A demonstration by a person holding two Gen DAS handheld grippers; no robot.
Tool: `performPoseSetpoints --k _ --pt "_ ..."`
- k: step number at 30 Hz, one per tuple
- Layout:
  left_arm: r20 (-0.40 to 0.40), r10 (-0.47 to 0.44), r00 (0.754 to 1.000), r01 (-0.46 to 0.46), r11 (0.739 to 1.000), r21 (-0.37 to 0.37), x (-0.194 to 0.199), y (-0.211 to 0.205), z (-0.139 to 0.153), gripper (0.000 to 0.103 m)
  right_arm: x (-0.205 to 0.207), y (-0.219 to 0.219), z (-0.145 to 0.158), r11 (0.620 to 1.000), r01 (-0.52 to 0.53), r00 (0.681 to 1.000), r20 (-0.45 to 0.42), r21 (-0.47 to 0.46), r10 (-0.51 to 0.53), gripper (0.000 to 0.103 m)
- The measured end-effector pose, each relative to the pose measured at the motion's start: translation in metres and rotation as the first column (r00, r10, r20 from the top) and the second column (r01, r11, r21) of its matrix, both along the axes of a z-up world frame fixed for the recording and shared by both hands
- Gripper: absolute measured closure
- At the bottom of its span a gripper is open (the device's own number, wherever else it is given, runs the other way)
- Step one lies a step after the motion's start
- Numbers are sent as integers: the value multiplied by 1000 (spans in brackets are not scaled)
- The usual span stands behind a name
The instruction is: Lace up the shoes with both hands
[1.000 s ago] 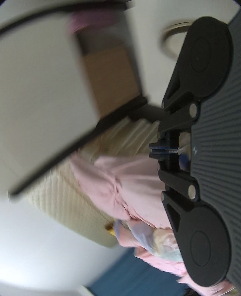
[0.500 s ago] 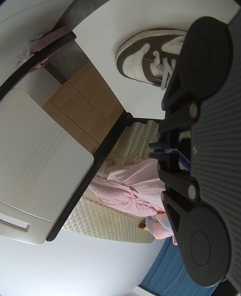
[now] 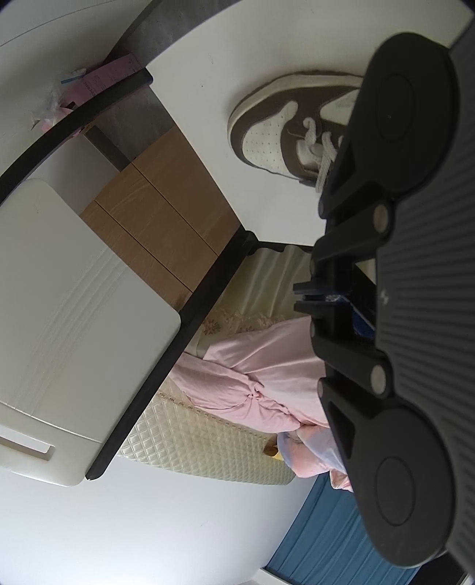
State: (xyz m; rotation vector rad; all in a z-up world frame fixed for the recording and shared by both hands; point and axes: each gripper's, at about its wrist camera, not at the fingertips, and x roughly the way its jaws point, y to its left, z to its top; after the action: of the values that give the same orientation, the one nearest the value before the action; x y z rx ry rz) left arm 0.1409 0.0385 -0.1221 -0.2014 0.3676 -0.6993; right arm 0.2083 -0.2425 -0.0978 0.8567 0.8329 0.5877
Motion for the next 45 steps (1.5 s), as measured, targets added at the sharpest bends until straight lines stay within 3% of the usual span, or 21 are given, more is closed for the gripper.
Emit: performPoseSetpoints --k 2,6,8,9,18,20,22,36,40,42,43,45 --pt "28 -3 1000 3 1000 11 -2 -2 1 101 0 -3 0 1000 2 1000 2 -2 -2 97" --pt "23 -40 999 40 999 4 -2 -5 0 101 -1 -12 2 1000 23 1000 12 16 -23 91" --pt "19 -39 999 38 999 13 -2 -7 -1 101 -2 -17 4 999 38 999 18 32 -39 67" --pt "16 -36 999 36 999 12 -1 -7 -1 101 -1 -19 5 998 46 999 22 39 -46 66" --pt "0 -30 1000 30 999 -10 2 -6 -1 101 1 -20 5 1000 25 1000 8 0 -25 73" --pt "-3 -34 999 34 999 -12 1 -6 -1 101 1 -18 1 1000 13 1000 -3 0 -13 93" --pt "-4 -31 1000 31 1000 -7 2 -7 -2 100 0 -17 -1 1000 1 1000 -5 4 -1 99" --pt "-27 -43 999 43 999 -7 5 -11 -4 100 -2 -24 -8 999 15 999 -31 34 -14 99" --pt "-32 -26 999 27 999 25 7 -9 -5 100 -3 -29 -11 999 12 1000 -28 44 -11 92" --pt "-37 -7 999 8 999 46 8 -6 -6 100 -7 -29 -8 1000 0 1000 12 -29 0 79" --pt "-27 5 1000 -3 998 62 8 -3 -5 100 -10 -26 -6 994 -20 999 43 -107 25 71" --pt "15 24 1000 -26 991 132 5 -2 -2 100 -18 -15 -3 956 -66 990 101 -286 98 70"
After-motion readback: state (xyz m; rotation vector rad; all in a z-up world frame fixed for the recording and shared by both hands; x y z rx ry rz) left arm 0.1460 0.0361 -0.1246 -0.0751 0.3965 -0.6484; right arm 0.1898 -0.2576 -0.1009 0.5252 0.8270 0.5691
